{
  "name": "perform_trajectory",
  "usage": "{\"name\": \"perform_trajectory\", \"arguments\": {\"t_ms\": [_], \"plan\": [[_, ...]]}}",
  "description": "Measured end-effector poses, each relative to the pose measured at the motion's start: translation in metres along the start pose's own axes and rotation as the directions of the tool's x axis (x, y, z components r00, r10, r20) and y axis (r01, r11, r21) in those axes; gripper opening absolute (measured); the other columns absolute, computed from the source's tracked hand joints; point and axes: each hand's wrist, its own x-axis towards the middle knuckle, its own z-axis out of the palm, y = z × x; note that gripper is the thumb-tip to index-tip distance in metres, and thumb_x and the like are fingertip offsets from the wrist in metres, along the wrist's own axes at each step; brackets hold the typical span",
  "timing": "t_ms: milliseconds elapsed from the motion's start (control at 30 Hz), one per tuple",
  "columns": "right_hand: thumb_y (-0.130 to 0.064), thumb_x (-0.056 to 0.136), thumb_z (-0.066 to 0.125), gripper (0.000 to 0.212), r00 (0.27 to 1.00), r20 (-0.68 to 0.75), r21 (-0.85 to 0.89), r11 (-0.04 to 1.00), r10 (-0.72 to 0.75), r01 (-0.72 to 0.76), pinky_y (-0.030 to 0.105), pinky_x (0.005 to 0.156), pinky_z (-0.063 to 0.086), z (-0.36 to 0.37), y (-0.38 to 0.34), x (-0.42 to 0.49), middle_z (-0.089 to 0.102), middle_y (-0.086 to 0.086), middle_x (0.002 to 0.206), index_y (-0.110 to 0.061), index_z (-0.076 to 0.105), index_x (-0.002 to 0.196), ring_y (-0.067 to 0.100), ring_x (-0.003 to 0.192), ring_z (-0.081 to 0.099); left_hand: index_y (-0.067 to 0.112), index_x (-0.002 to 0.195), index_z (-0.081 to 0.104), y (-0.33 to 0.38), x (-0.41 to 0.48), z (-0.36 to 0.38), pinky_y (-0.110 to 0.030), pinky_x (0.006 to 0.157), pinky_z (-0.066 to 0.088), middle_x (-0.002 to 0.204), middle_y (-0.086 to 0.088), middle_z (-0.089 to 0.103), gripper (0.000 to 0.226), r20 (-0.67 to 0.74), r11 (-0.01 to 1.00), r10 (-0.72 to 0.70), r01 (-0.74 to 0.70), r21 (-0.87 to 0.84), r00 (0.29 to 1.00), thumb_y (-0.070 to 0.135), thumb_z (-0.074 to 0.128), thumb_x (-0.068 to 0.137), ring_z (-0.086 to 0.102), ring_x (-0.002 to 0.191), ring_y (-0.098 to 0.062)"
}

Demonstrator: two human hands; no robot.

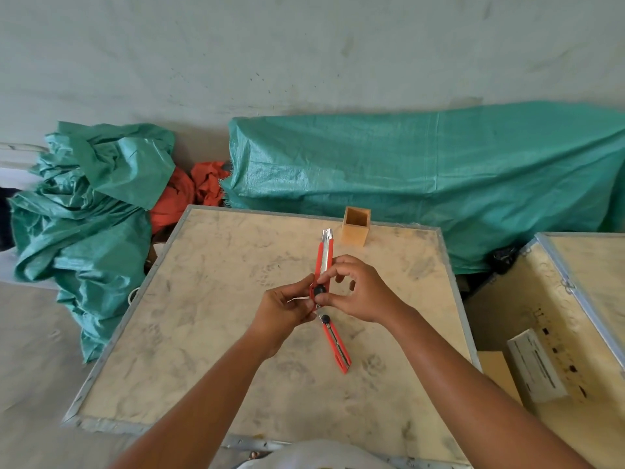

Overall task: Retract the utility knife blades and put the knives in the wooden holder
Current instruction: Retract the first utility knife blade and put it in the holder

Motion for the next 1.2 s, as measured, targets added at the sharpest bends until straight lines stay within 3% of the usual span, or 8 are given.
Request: {"name": "perform_trajectory", "arguments": {"t_ms": [100, 333, 567, 667, 767, 933, 1033, 1200], "plan": [[-0.029, 0.082, 0.084, 0.031, 0.999, 0.029, 0.003, 1.000, 0.025, -0.025, 0.009, 0.075, 0.038, 0.000, 0.000, 0.005, 0.063, -0.011, 0.122, -0.030, 0.078, 0.112, 0.003, 0.105, 0.056, 0.029, 0.113, 0.072, 0.001, 0.005, -0.004, -0.026, 0.073, 0.060, 0.097, 0.004, 0.079, 0.046, 0.012, 1.000, 0.000, 0.000, 0.012, 1.000, -0.010, 0.062, 0.090, 0.070, 0.091, -0.021], [-0.035, 0.074, 0.089, 0.023, 0.989, -0.147, 0.027, 0.999, 0.024, -0.020, 0.006, 0.068, 0.044, 0.006, 0.009, 0.016, 0.067, -0.008, 0.100, -0.027, 0.068, 0.073, 0.002, 0.092, 0.062, 0.015, 0.126, 0.066, 0.008, 0.026, -0.006, -0.023, 0.068, 0.059, 0.098, 0.005, 0.078, 0.044, 0.020, 1.000, 0.000, -0.001, 0.025, 1.000, -0.010, 0.063, 0.089, 0.072, 0.083, -0.011], [-0.022, 0.091, 0.075, 0.021, 0.967, -0.201, 0.296, 0.951, 0.154, -0.089, 0.017, 0.082, 0.059, -0.008, 0.030, 0.039, 0.073, -0.021, 0.108, -0.027, 0.076, 0.112, 0.000, 0.094, 0.073, 0.033, 0.113, 0.069, 0.009, 0.063, 0.001, -0.025, 0.072, 0.060, 0.093, 0.012, 0.079, 0.047, 0.045, 0.995, 0.001, -0.006, 0.104, 0.999, -0.007, 0.063, 0.090, 0.070, 0.078, -0.004], [-0.019, 0.091, 0.076, 0.024, 0.950, -0.240, 0.328, 0.938, 0.199, -0.113, 0.032, 0.078, 0.066, -0.021, 0.046, 0.061, 0.075, -0.011, 0.116, -0.026, 0.077, 0.114, 0.008, 0.090, 0.076, 0.026, 0.121, 0.067, 0.015, 0.089, 0.011, -0.022, 0.070, 0.059, 0.092, 0.014, 0.079, 0.048, 0.060, 0.987, 0.000, -0.010, 0.161, 0.998, -0.009, 0.062, 0.089, 0.073, 0.081, -0.002], [-0.014, 0.090, 0.076, 0.025, 0.934, -0.283, 0.319, 0.940, 0.216, -0.121, 0.035, 0.077, 0.066, -0.040, 0.064, 0.087, 0.073, -0.018, 0.109, -0.025, 0.078, 0.113, 0.009, 0.089, 0.075, 0.026, 0.122, 0.068, 0.025, 0.126, 0.023, -0.025, 0.072, 0.060, 0.100, 0.012, 0.078, 0.049, 0.071, 0.972, -0.001, -0.015, 0.233, 0.997, -0.009, 0.065, 0.088, 0.075, 0.092, -0.010], [-0.005, 0.088, 0.076, 0.023, 0.899, -0.360, 0.351, 0.929, 0.249, -0.116, 0.041, 0.075, 0.066, -0.071, 0.105, 0.140, 0.078, 0.000, 0.105, -0.017, 0.079, 0.108, 0.020, 0.091, 0.077, 0.027, 0.119, 0.068, 0.038, 0.204, 0.042, -0.035, 0.077, 0.059, 0.106, 0.000, 0.076, 0.052, 0.083, 0.951, 0.023, -0.047, 0.306, 0.996, -0.013, 0.064, 0.086, 0.075, 0.089, -0.015], [-0.003, 0.087, 0.076, 0.024, 0.861, -0.423, 0.361, 0.924, 0.282, -0.125, 0.041, 0.076, 0.066, -0.080, 0.134, 0.173, 0.078, -0.001, 0.103, -0.021, 0.080, 0.102, 0.021, 0.089, 0.078, 0.011, 0.127, 0.066, 0.034, 0.256, 0.051, -0.042, 0.082, 0.057, 0.114, -0.003, 0.074, 0.046, 0.030, 0.939, 0.004, -0.014, 0.343, 1.000, -0.010, 0.063, 0.087, 0.070, 0.091, -0.022], [-0.003, 0.086, 0.077, 0.022, 0.813, -0.492, 0.263, 0.943, 0.313, -0.203, 0.028, 0.083, 0.062, -0.076, 0.181, 0.215, 0.079, 0.004, 0.107, -0.015, 0.080, 0.104, 0.014, 0.090, 0.073, 0.022, 0.138, 0.056, 0.011, 0.323, 0.054, -0.044, 0.095, 0.055, 0.140, -0.004, 0.059, 0.058, -0.047, 0.834, -0.012, 0.036, 0.551, 0.999, 0.004, 0.071, 0.086, 0.058, 0.124, -0.022]]}}
